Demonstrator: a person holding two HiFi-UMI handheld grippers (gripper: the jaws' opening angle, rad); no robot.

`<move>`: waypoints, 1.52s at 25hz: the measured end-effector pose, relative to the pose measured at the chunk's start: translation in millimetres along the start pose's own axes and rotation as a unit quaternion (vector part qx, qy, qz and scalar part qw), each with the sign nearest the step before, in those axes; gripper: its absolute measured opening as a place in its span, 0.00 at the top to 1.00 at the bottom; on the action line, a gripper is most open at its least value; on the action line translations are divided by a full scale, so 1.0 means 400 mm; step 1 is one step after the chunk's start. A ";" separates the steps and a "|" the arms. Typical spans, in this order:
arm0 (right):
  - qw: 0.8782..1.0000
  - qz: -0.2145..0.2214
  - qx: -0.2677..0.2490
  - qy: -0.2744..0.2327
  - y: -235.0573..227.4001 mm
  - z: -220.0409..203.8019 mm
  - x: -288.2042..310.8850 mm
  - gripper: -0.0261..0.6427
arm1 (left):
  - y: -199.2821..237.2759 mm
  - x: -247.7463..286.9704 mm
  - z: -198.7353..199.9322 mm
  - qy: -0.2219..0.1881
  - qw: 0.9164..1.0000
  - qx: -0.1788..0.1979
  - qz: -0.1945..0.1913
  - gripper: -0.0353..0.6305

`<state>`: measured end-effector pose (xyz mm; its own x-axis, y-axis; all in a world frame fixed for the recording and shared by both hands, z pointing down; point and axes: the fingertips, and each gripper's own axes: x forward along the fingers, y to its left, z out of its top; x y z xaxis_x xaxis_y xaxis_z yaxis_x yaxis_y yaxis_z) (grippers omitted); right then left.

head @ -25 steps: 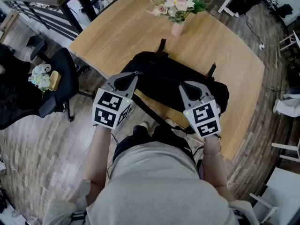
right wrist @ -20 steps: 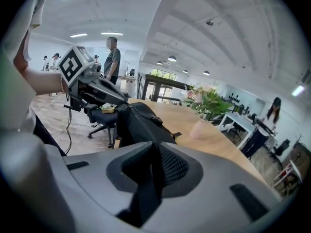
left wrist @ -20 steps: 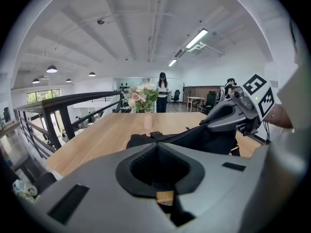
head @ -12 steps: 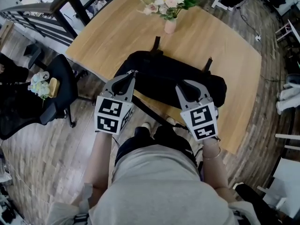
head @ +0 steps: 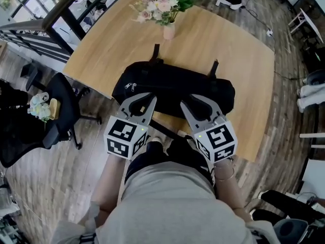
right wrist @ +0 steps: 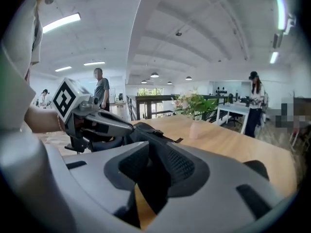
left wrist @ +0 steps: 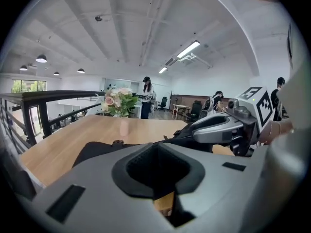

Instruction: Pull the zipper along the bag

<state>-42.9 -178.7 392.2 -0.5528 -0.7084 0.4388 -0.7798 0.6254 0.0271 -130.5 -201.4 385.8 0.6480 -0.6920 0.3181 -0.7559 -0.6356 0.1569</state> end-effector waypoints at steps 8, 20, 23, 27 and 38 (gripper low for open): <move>0.997 0.016 0.064 -0.049 -0.012 0.014 -0.050 0.87 | -0.075 0.025 0.020 -0.012 0.999 -0.001 -0.033 0.91; 0.993 0.035 0.100 -0.056 0.002 -0.003 -0.060 0.95 | -0.107 0.046 0.013 -0.005 1.000 0.005 -0.023 0.92; 0.993 0.019 0.109 -0.046 -0.013 -0.020 -0.054 0.95 | -0.116 0.055 -0.003 0.006 1.000 -0.001 -0.021 0.92; 0.994 0.007 0.102 -0.037 -0.028 -0.035 -0.047 0.95 | -0.131 0.067 -0.006 0.007 0.999 -0.006 -0.030 0.92; 0.994 -0.003 0.097 -0.046 -0.043 -0.026 -0.041 0.95 | -0.130 0.085 -0.016 0.015 0.999 -0.019 -0.032 0.92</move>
<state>-17.3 -174.5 393.9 -0.5660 -0.7442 0.3546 -0.8199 0.5531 -0.1479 -69.8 -189.7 394.4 0.6930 -0.6392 0.3333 -0.7159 -0.6647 0.2137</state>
